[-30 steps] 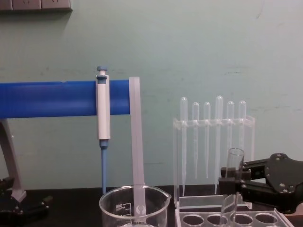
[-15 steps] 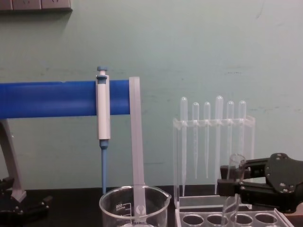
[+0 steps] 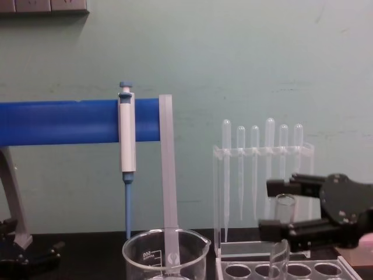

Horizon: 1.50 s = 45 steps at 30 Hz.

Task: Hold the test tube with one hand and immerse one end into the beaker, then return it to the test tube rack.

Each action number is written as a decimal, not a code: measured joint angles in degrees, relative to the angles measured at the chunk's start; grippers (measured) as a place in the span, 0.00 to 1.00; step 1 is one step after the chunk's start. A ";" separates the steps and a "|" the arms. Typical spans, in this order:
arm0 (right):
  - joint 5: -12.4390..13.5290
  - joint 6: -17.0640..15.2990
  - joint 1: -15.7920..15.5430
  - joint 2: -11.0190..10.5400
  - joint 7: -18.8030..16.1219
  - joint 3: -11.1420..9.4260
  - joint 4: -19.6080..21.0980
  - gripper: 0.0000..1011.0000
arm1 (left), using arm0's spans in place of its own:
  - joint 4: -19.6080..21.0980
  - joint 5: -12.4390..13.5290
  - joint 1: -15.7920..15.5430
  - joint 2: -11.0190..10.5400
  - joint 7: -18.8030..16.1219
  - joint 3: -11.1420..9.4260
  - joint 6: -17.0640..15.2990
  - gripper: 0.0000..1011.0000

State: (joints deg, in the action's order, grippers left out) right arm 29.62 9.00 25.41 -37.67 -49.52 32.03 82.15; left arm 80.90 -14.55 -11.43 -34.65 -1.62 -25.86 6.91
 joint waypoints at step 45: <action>-15.27 -13.28 -10.78 10.56 40.56 -10.15 5.93 0.99 | 0.00 0.00 0.00 0.00 0.00 0.00 0.00 0.99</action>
State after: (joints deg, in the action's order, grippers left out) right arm 14.35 -4.28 14.64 -27.11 -8.96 21.88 88.07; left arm 80.90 -14.55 -11.43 -34.65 -1.62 -25.86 6.91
